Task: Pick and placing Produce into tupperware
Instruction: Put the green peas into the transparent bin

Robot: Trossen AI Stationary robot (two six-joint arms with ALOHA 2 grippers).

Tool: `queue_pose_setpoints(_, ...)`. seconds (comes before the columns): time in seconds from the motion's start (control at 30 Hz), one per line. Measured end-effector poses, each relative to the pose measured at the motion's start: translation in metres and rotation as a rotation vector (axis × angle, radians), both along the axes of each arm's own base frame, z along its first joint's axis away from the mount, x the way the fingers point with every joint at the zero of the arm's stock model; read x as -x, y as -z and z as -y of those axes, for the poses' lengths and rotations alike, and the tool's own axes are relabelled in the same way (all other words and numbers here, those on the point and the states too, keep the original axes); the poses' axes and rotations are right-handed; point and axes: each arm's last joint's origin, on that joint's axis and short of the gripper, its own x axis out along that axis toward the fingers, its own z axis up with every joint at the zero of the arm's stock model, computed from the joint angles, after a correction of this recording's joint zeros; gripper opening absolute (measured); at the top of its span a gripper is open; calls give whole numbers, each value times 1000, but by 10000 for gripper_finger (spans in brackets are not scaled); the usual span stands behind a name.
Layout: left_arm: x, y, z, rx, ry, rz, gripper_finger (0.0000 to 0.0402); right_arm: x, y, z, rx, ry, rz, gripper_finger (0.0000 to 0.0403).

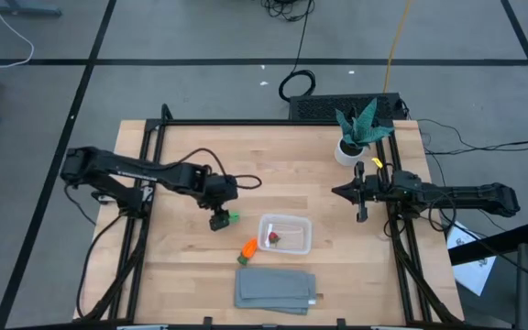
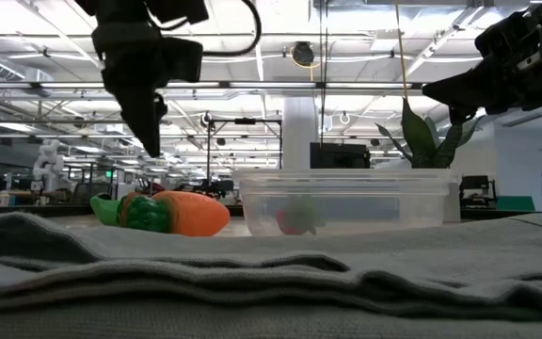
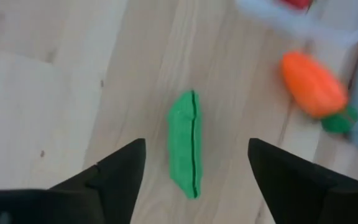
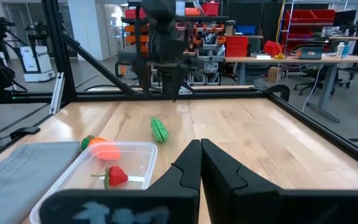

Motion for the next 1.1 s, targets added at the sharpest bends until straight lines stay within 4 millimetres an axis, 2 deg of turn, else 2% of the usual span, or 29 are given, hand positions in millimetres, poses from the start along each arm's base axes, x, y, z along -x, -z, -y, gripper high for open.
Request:
queue_pose_setpoints(0.13, -7, 15, 1, 12, 10, -60, 303, 0, 1, 0, 1, 0, -7, 0)
queue_pose_setpoints(0.47, -19, 46, 2, 32, 33, -162, 298, -1, 1, 0, 6, 0, -15, 0)
queue_pose_setpoints(0.87, -26, 57, 7, -14, 76, -156, 303, -1, 1, 0, 6, 0, -15, 0)
queue_pose_setpoints(1.1, -27, 61, 11, -39, 91, -163, 290, -1, 1, 0, 7, 1, -14, 0)
